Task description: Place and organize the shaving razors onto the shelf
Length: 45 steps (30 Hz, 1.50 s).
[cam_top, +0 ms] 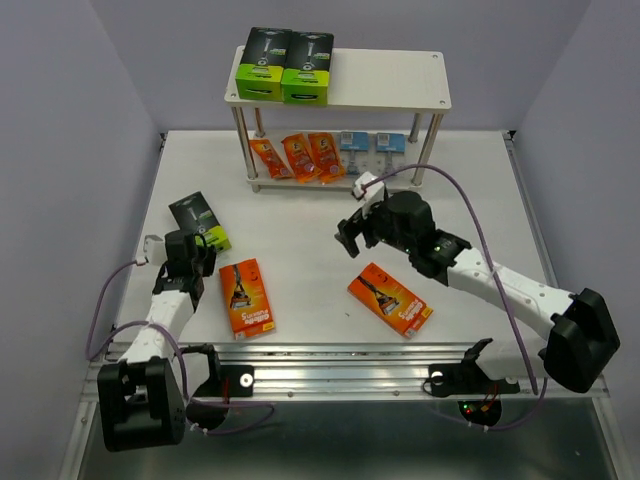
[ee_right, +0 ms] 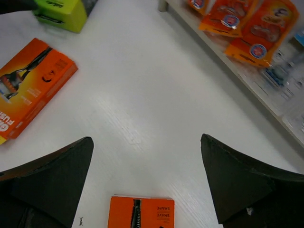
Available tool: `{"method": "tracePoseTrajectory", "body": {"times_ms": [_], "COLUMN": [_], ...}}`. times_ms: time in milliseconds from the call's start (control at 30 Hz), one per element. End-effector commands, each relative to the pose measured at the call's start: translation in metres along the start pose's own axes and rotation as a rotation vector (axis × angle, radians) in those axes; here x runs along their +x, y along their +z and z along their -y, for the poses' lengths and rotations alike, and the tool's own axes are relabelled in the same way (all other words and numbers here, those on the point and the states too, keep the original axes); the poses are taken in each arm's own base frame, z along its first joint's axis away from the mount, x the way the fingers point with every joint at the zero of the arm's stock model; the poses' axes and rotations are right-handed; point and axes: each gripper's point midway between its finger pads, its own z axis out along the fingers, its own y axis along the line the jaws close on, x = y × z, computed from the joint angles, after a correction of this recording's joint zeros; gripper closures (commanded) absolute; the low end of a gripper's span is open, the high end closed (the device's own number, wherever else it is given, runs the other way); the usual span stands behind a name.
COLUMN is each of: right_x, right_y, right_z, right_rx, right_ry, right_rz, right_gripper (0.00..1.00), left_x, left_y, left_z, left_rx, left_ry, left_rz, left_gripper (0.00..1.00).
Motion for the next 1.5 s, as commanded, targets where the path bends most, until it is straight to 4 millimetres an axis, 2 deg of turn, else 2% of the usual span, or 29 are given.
{"method": "tracePoseTrajectory", "body": {"times_ms": [0,67,100,233,300,367,400,433,467,533,600,800,900,1167,1233,1300,1400,1433,1467], "right_x": [-0.007,-0.011,-0.009,-0.014,-0.016,-0.015,-0.014,-0.011,-0.009,-0.004,0.001,0.006,0.005,0.015,0.016,0.017,0.017,0.017,0.018], "right_y": [0.007,0.012,0.016,0.033,0.039,0.048,0.049,0.052,0.053,0.053,0.053,0.050,0.051,0.055,0.055,0.056,0.058,0.058,0.059], "right_z": [-0.028,-0.045,-0.060,-0.074,-0.084,-0.083,-0.083,-0.082,-0.082,-0.077,-0.074,-0.069,-0.067,-0.064,-0.063,-0.062,-0.060,-0.060,-0.060], "right_rx": [-0.048,-0.110,-0.148,-0.165,-0.178,-0.164,-0.162,-0.154,-0.152,-0.124,-0.111,-0.095,-0.082,-0.068,-0.063,-0.059,-0.050,-0.049,-0.048], "right_ry": [-0.208,-0.273,-0.305,-0.395,-0.416,-0.402,-0.400,-0.391,-0.384,-0.383,-0.388,-0.401,-0.406,-0.412,-0.415,-0.418,-0.428,-0.433,-0.439], "right_rz": [0.030,0.048,0.052,0.083,0.079,0.064,0.060,0.052,0.045,0.025,0.011,-0.001,0.000,-0.033,-0.038,-0.042,-0.045,-0.047,-0.050], "right_gripper": [0.00,0.00,0.00,0.00,0.00,0.00,0.00,0.00,0.00,0.00,0.00,0.00,0.00,0.00,0.00,0.00,0.00,0.00,0.00], "left_x": [0.001,0.007,0.008,0.013,0.009,0.004,0.003,0.004,-0.004,-0.007,-0.012,-0.011,-0.006,-0.020,-0.021,-0.021,-0.018,-0.017,-0.015], "left_y": [-0.027,-0.042,-0.047,-0.063,-0.063,-0.059,-0.056,-0.054,-0.049,-0.040,-0.032,-0.005,0.005,0.022,0.027,0.030,0.036,0.036,0.037], "left_z": [0.030,0.037,0.041,0.046,0.037,0.026,0.021,0.019,0.016,0.009,0.004,0.001,-0.007,-0.012,-0.012,-0.013,-0.015,-0.015,-0.015], "left_rx": [0.130,0.177,0.198,0.228,0.187,0.131,0.115,0.110,0.091,0.075,0.053,-0.006,-0.057,-0.088,-0.094,-0.104,-0.115,-0.111,-0.109], "left_ry": [0.027,0.039,0.050,0.079,0.094,0.091,0.084,0.075,0.059,0.040,0.023,0.009,0.000,-0.030,-0.022,-0.016,-0.016,-0.018,-0.019], "left_rz": [-0.042,-0.089,-0.099,-0.141,-0.115,-0.080,-0.072,-0.074,-0.023,0.010,0.044,0.048,0.024,0.113,0.119,0.114,0.099,0.090,0.083], "left_gripper": [1.00,1.00,1.00,1.00,1.00,1.00,0.93,0.62,0.53,0.44,0.43,0.43,0.48,0.49,0.52,0.57,0.76,0.94,1.00]}}
